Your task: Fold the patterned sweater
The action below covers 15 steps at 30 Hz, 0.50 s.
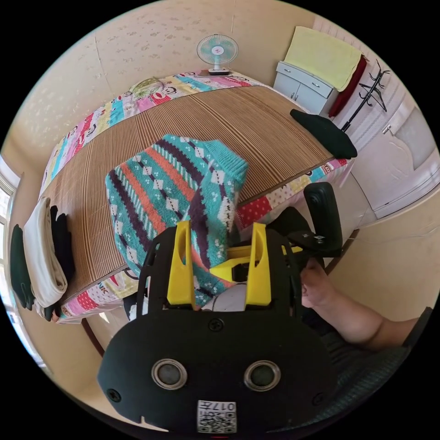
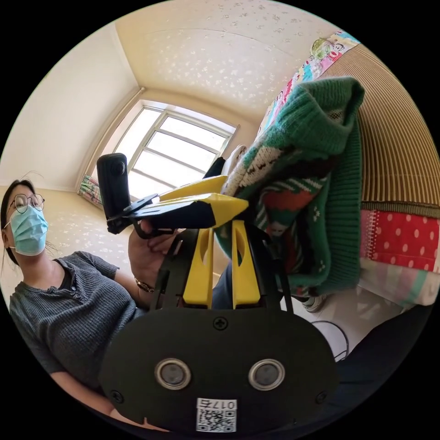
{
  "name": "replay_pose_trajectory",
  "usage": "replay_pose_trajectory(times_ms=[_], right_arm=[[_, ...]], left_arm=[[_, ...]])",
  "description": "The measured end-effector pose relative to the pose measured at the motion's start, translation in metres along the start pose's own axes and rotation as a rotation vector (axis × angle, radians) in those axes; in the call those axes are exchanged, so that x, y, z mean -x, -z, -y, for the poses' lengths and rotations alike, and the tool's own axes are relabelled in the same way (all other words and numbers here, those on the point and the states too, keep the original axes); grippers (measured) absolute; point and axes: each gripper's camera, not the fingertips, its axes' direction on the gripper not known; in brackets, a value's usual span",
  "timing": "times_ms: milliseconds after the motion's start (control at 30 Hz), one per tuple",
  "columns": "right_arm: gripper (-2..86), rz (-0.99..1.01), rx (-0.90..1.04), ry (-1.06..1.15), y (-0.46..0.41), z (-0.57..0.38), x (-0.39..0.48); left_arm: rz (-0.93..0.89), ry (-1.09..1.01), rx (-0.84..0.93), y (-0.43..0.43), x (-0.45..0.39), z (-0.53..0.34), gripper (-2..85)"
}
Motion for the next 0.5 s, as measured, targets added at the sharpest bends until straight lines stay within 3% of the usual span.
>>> replay_pose_trajectory(times_ms=[300,500], right_arm=[[6.1,-0.016,0.075,0.039,-0.046,0.004,0.013],[6.7,-0.02,0.152,0.129,-0.054,0.003,0.03]], left_arm=[[-0.14,0.057,0.02,0.001,0.067,-0.028,17.8],[-0.174,0.069,0.004,0.012,0.14,-0.068,5.3]])
